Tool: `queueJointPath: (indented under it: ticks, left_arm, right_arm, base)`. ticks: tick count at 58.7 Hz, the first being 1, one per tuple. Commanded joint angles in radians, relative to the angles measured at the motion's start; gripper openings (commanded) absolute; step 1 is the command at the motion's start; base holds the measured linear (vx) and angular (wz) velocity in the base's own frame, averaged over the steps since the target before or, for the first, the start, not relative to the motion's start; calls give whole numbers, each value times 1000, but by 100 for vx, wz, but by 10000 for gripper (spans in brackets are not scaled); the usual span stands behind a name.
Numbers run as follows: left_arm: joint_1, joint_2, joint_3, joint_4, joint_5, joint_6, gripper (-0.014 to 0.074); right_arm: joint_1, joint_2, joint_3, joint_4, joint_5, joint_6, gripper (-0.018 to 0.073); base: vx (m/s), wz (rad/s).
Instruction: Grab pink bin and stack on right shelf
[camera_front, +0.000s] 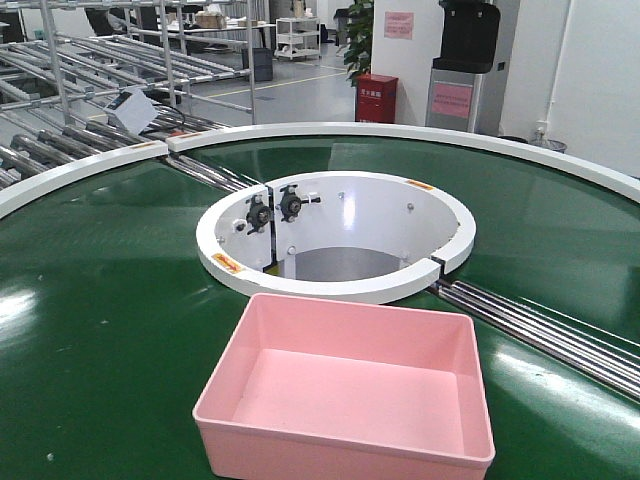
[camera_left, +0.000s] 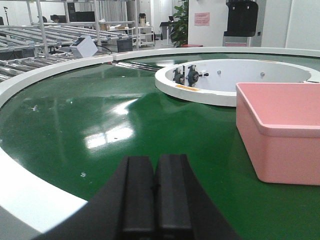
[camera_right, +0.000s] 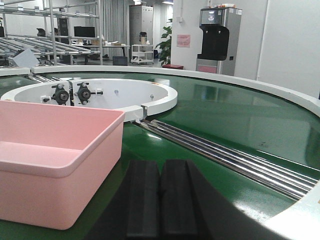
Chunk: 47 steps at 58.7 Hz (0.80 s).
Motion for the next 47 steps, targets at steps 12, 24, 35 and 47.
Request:
queueJointPath:
  ticks: [12, 24, 35, 47]
  left_arm:
    - [1, -19, 14, -2, -84, -4, -6]
    - [1, -19, 14, -2, -93, -5, -6]
    - [0, -19, -76, -47, -160, -6, -6]
    - [0, 83, -418, -35, 59, 6, -6]
  right_arm:
    - [-4, -11, 5, -8, -88, 0, -9]
    - [-4, -11, 5, -9, -91, 0, -9]
    - [-4, -10, -106, -8, -100, 10, -9]
    - [-4, 137, -456, -9, 237, -6, -9]
  base:
    - [0, 0]
    - [0, 0]
    - [0, 0]
    - [0, 0]
